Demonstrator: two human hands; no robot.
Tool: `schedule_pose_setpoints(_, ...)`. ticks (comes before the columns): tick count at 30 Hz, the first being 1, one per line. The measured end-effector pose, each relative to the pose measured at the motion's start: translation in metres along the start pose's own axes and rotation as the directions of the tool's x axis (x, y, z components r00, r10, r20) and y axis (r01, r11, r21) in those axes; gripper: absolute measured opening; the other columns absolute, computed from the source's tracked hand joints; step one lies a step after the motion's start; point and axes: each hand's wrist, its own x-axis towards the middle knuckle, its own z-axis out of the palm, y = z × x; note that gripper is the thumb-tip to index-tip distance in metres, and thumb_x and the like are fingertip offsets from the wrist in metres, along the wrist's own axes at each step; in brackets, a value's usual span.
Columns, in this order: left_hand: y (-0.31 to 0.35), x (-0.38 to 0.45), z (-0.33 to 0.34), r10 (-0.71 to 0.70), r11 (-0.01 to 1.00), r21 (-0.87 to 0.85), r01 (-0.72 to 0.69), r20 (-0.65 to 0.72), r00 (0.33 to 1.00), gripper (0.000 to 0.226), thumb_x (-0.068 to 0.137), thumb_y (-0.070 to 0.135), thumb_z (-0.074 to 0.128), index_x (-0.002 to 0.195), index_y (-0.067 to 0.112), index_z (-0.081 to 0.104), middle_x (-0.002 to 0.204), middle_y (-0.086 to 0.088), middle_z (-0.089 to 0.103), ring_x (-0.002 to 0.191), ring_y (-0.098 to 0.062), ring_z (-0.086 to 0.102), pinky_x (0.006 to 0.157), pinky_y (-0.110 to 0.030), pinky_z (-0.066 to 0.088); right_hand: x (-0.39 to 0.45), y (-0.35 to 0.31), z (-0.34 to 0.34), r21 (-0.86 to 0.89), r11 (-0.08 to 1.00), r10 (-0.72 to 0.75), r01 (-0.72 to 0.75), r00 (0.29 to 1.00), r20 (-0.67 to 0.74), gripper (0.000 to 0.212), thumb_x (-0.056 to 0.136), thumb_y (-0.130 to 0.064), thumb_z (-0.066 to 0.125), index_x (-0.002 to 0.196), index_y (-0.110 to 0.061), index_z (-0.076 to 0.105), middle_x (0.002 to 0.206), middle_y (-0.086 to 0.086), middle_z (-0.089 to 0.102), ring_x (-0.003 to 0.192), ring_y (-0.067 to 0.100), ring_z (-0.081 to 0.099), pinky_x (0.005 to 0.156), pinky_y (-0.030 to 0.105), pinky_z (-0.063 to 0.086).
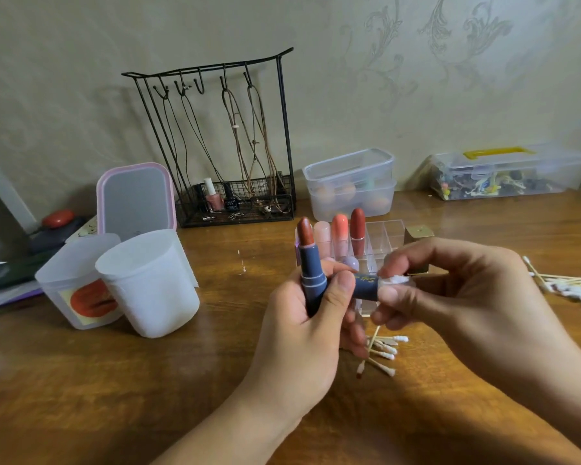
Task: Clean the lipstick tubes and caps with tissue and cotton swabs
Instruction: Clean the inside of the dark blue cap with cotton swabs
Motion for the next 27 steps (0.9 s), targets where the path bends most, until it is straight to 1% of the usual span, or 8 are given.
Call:
schedule_pose_setpoints(3, 0.002, 0.000, -0.002, -0.049, 0.997, -0.061, 0.047, -0.037, 0.998, 0.034, 0.081, 0.036, 0.058, 0.106, 0.013, 0.062, 0.062, -0.004, 0.058, 0.053, -0.015, 0.056, 0.048, -0.028, 0.050, 0.000, 0.001, -0.001, 0.010, 0.995, -0.095, 0.094, 0.995, 0.029, 0.015, 0.078, -0.025, 0.079, 0.091, -0.021, 0.073, 0.092, 0.007, 0.072, 0.065, 0.025, 0.072, 0.058, 0.029, 0.059)
schedule_pose_setpoints(6, 0.003, 0.003, -0.003, -0.062, 0.994, -0.097, 0.056, -0.068, 0.996, 0.032, 0.084, 0.033, 0.056, 0.100, 0.005, 0.058, 0.057, 0.000, 0.054, 0.050, -0.014, 0.052, 0.045, -0.027, 0.046, 0.002, 0.005, -0.014, -0.493, 0.785, -0.341, 0.376, 0.926, 0.165, 0.038, 0.082, -0.029, 0.075, 0.118, -0.022, 0.065, 0.115, -0.008, 0.062, 0.078, 0.015, 0.068, 0.062, 0.028, 0.057)
schedule_pose_setpoints(12, 0.001, 0.001, -0.001, -0.072, 0.995, -0.062, 0.072, -0.005, 0.997, 0.034, 0.083, 0.036, 0.057, 0.107, 0.011, 0.060, 0.060, 0.000, 0.052, 0.053, -0.016, 0.053, 0.046, -0.027, 0.045, 0.002, 0.010, -0.014, -0.744, 0.496, -0.444, 0.449, 0.867, 0.228, 0.004, 0.085, -0.015, 0.072, 0.085, -0.014, 0.076, 0.078, -0.006, 0.072, 0.065, 0.007, 0.065, 0.059, 0.021, 0.053)
schedule_pose_setpoints(15, -0.005, 0.000, -0.001, -0.003, 0.999, 0.035, 0.003, 0.018, 1.000, 0.021, 0.087, 0.037, 0.060, 0.098, 0.019, 0.063, 0.064, 0.000, 0.055, 0.059, -0.018, 0.058, 0.055, -0.031, 0.048, 0.000, 0.001, -0.003, -0.253, 0.958, 0.144, -0.134, 0.989, 0.022, 0.017, 0.086, -0.005, 0.071, 0.070, -0.009, 0.070, 0.057, 0.000, 0.067, 0.048, 0.013, 0.063, 0.049, 0.022, 0.052)
schedule_pose_setpoints(19, -0.001, 0.001, -0.001, -0.051, 0.999, -0.005, 0.051, 0.031, 0.998, 0.023, 0.081, 0.035, 0.062, 0.097, 0.019, 0.065, 0.063, -0.001, 0.057, 0.057, -0.016, 0.058, 0.051, -0.026, 0.047, 0.003, -0.005, 0.003, 0.488, 0.611, 0.614, -0.623, 0.762, 0.204, 0.008, 0.072, -0.008, 0.066, 0.066, -0.003, 0.066, 0.054, 0.009, 0.051, 0.037, 0.015, 0.050, 0.033, 0.019, 0.042)
schedule_pose_setpoints(22, 0.004, 0.003, -0.004, -0.121, 0.987, -0.102, 0.121, 0.007, 0.993, 0.031, 0.079, 0.034, 0.059, 0.102, 0.013, 0.063, 0.060, -0.001, 0.051, 0.052, -0.015, 0.052, 0.044, -0.023, 0.041, 0.000, 0.002, -0.006, -0.190, 0.969, 0.176, -0.161, 0.983, 0.061, 0.022, 0.086, -0.031, 0.072, 0.073, -0.014, 0.067, 0.061, 0.002, 0.063, 0.048, 0.019, 0.059, 0.043, 0.026, 0.047)
schedule_pose_setpoints(24, 0.005, 0.003, -0.006, -0.149, 0.982, -0.119, 0.147, -0.003, 0.989, 0.030, 0.082, 0.035, 0.059, 0.099, 0.011, 0.063, 0.059, -0.001, 0.050, 0.049, -0.014, 0.050, 0.041, -0.022, 0.037, -0.001, 0.007, -0.014, -0.713, 0.646, -0.204, 0.272, 0.962, 0.183, 0.023, 0.090, -0.045, 0.064, 0.091, -0.023, 0.068, 0.075, -0.010, 0.064, 0.060, 0.012, 0.061, 0.050, 0.026, 0.049)
schedule_pose_setpoints(27, 0.005, 0.002, -0.007, -0.152, 0.984, -0.088, 0.152, 0.010, 0.988, 0.033, 0.081, 0.037, 0.058, 0.098, 0.009, 0.060, 0.058, -0.002, 0.048, 0.046, -0.014, 0.048, 0.039, -0.022, 0.032, -0.003, 0.012, -0.017, -0.790, 0.397, -0.287, 0.468, 0.881, 0.377, 0.023, 0.094, -0.037, 0.053, 0.088, -0.019, 0.067, 0.078, -0.009, 0.060, 0.062, 0.017, 0.058, 0.048, 0.034, 0.048)
